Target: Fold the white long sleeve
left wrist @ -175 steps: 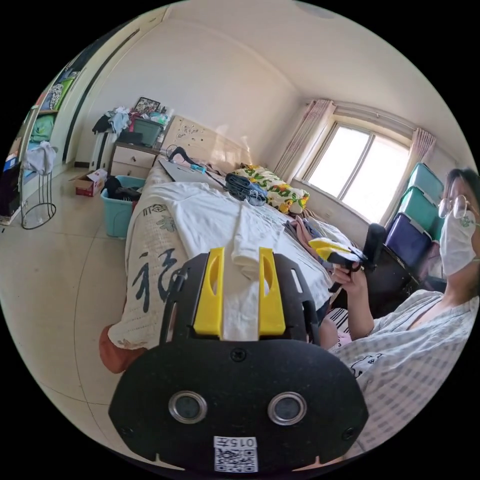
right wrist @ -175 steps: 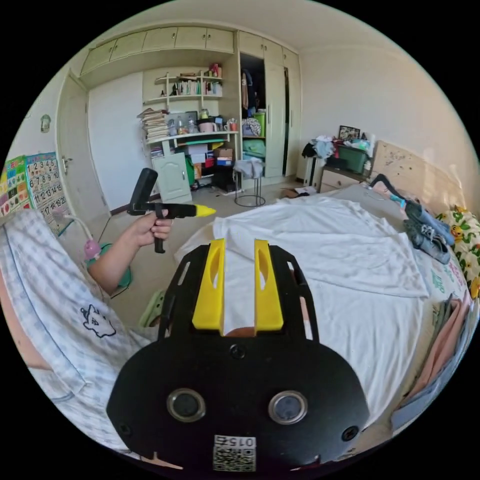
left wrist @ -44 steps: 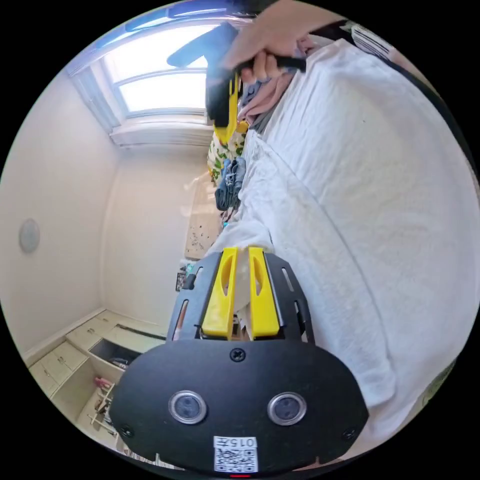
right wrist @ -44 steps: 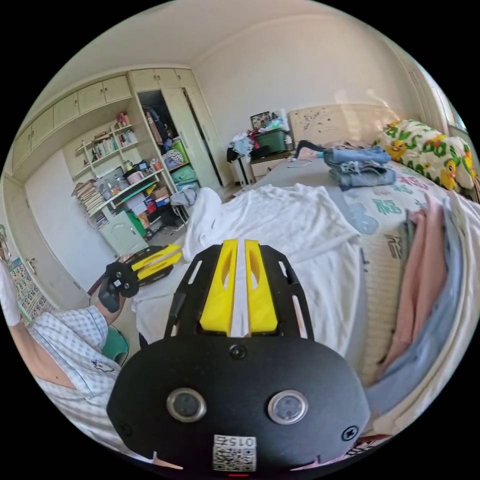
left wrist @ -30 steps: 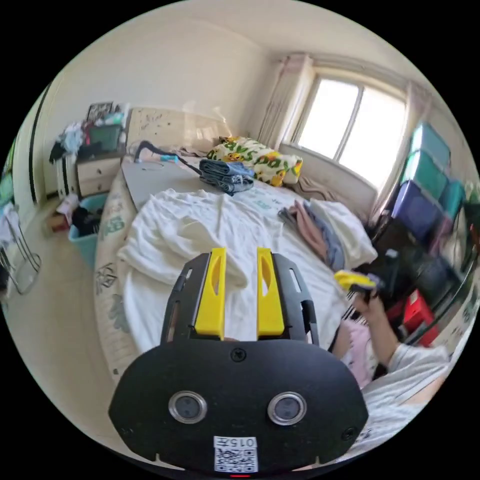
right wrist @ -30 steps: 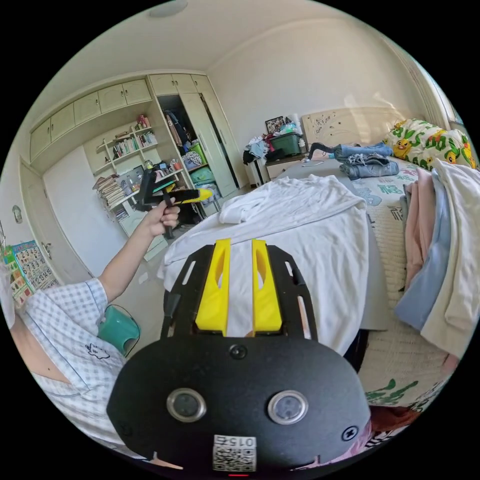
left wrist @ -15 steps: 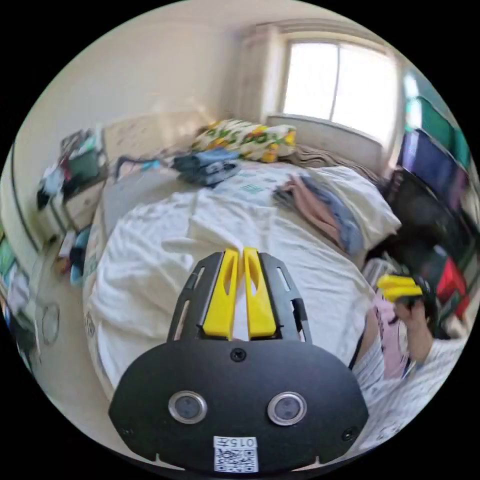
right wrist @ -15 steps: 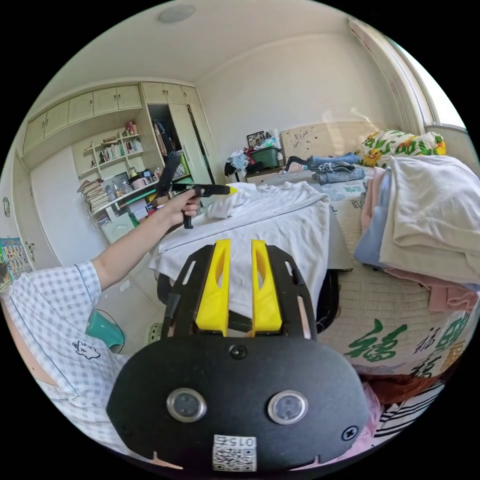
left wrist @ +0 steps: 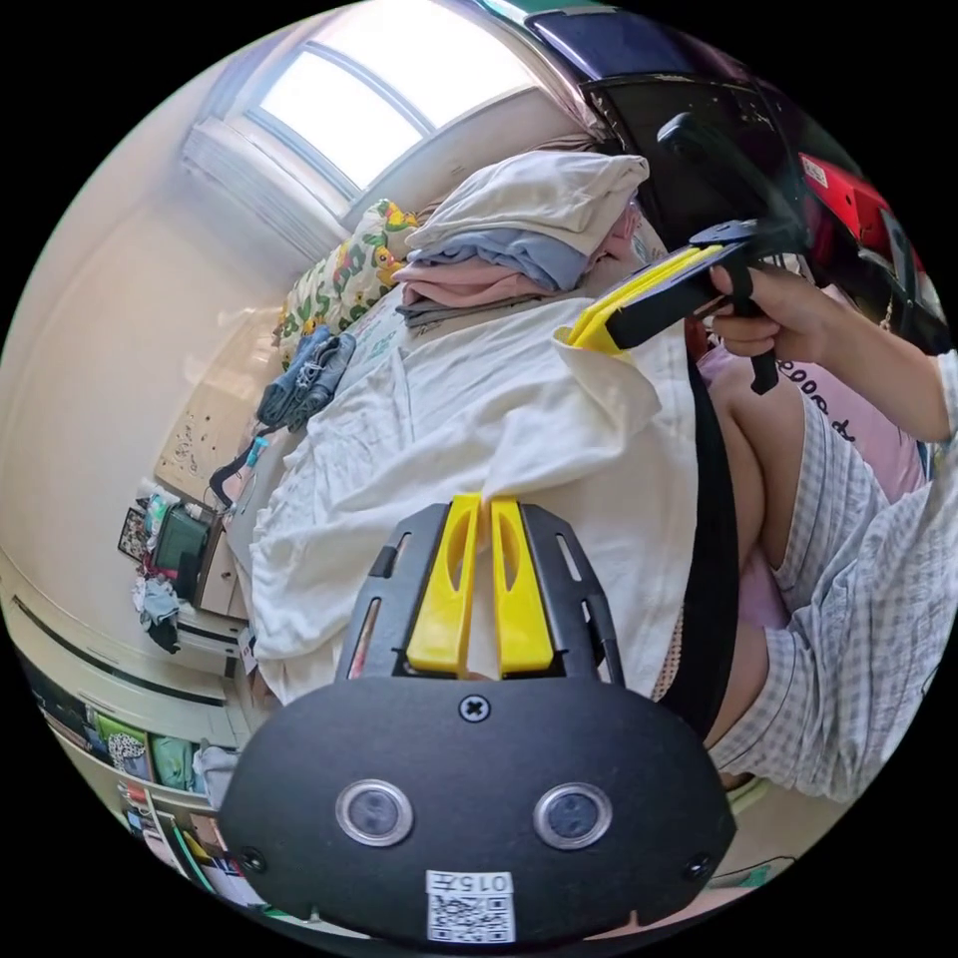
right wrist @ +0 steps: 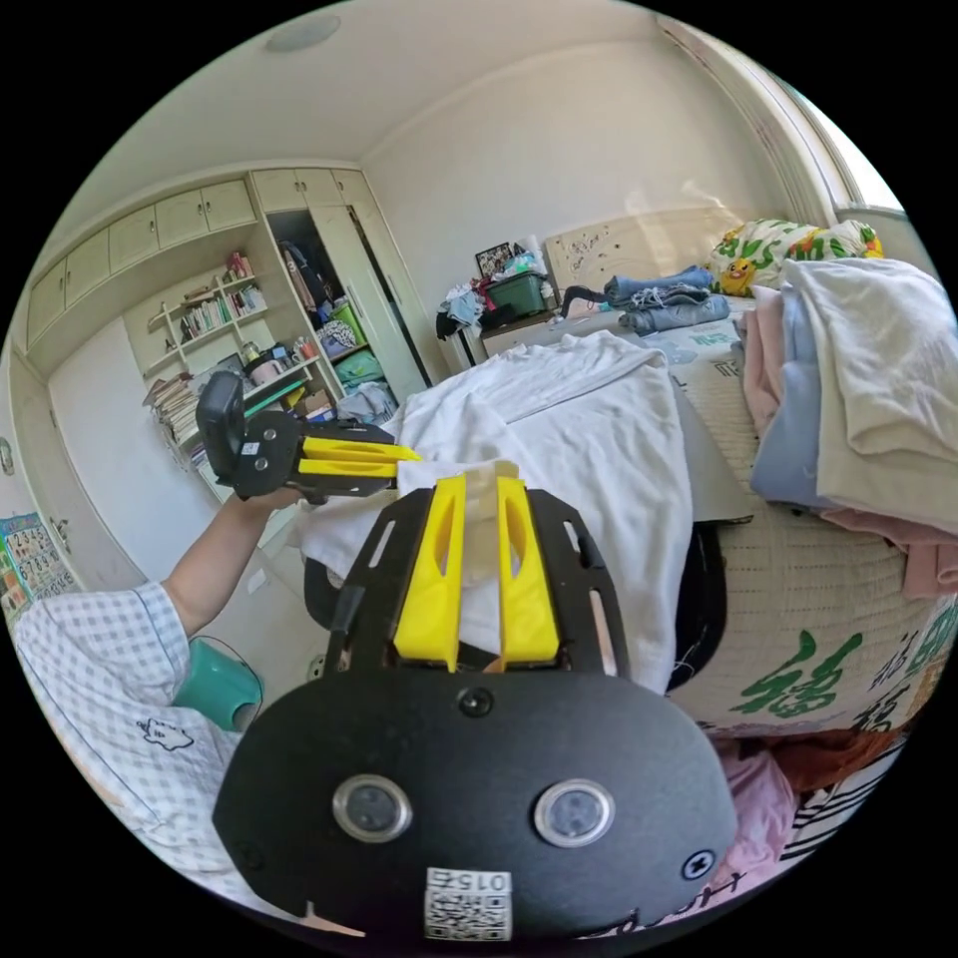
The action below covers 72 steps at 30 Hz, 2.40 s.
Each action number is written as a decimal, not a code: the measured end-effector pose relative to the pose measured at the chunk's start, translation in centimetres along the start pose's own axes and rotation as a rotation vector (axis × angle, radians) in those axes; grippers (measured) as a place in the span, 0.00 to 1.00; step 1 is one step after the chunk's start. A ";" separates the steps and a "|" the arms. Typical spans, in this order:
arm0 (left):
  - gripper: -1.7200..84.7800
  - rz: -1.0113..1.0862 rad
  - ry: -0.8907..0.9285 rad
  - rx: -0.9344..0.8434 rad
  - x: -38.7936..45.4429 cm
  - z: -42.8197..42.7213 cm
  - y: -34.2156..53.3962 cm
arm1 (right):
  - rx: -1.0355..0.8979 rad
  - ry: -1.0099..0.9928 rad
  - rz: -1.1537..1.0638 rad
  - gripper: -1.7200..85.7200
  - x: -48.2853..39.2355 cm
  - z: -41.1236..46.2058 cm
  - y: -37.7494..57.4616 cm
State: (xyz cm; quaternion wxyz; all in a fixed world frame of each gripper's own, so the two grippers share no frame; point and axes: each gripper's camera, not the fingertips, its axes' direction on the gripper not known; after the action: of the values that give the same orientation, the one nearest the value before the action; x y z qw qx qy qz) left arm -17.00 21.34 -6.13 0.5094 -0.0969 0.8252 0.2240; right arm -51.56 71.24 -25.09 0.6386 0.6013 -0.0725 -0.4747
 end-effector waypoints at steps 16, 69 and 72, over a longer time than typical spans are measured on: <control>0.03 -0.040 0.077 -0.043 -3.0 0.3 1.4 | -0.051 0.113 0.039 0.01 -2.0 1.7 0.5; 0.07 -0.539 0.057 0.084 -6.9 0.2 20.2 | -0.035 0.043 -0.070 0.02 -4.0 -0.4 3.8; 0.08 -0.662 -0.040 0.019 -9.7 1.4 22.9 | 0.012 0.007 -0.059 0.02 -3.3 -2.8 3.4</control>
State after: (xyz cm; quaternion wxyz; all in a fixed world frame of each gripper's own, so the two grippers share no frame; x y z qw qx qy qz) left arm -20.30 41.46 8.07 0.5717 -0.3505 0.7407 0.0407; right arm -49.73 74.92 -21.37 0.6209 0.6087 -0.0551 -0.4908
